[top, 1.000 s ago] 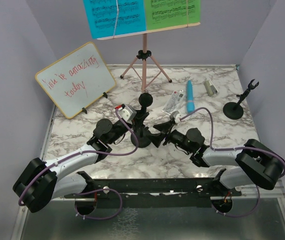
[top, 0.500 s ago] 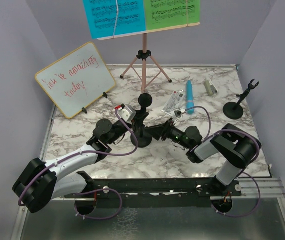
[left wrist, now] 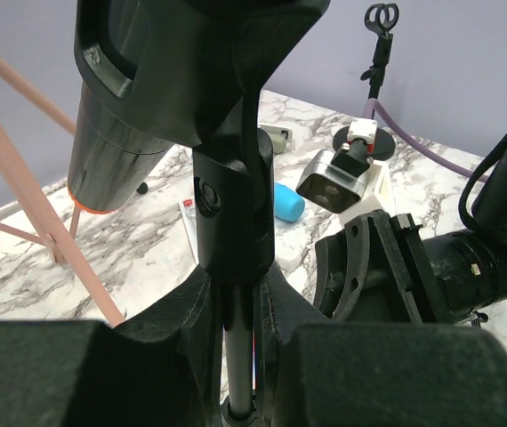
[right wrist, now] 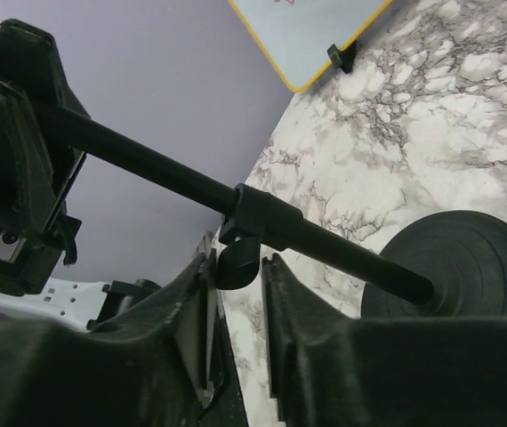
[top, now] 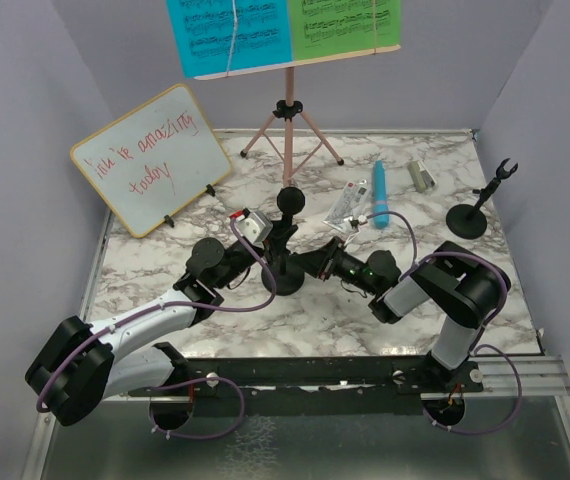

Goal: Pack up the instrument practice props
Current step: Unscrew the knob on the microphone stand.

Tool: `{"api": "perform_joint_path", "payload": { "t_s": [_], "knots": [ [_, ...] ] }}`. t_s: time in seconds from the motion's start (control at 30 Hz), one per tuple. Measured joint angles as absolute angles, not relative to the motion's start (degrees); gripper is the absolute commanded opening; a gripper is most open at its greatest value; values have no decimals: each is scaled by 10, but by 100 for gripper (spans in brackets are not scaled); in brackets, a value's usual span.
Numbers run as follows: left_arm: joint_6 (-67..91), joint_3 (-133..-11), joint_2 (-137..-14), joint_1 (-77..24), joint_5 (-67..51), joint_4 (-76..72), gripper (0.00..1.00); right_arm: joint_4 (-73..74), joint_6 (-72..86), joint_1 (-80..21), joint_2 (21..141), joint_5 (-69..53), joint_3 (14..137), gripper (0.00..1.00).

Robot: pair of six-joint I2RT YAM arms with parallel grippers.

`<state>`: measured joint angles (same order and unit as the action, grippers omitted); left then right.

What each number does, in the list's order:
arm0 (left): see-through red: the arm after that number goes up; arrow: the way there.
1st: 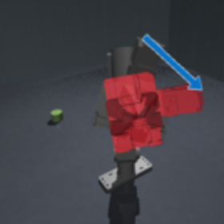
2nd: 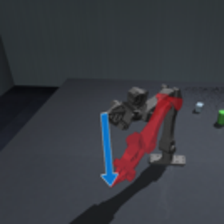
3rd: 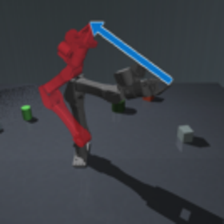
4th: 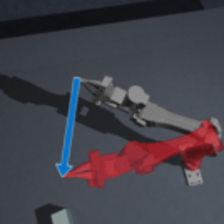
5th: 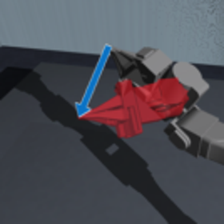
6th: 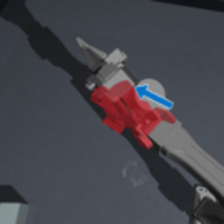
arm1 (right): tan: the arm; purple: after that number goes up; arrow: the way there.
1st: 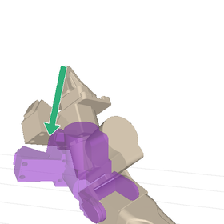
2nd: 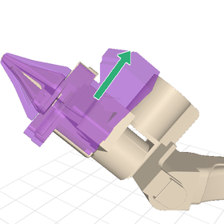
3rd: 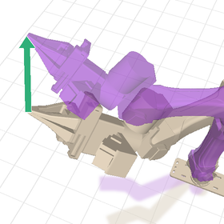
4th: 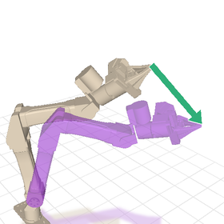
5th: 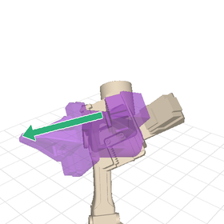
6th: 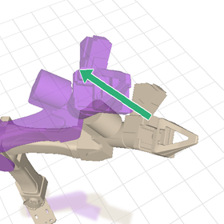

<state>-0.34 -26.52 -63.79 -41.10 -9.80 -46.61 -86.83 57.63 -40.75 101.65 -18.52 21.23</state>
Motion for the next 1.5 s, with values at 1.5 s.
{"api": "perform_joint_path", "payload": {
  "t_s": [1.5],
  "knots": [
    [-18, -265, -638, -401, -87, -466, 0, -609, -829, -672, 955, 232, 294, 1]
  ]
}}
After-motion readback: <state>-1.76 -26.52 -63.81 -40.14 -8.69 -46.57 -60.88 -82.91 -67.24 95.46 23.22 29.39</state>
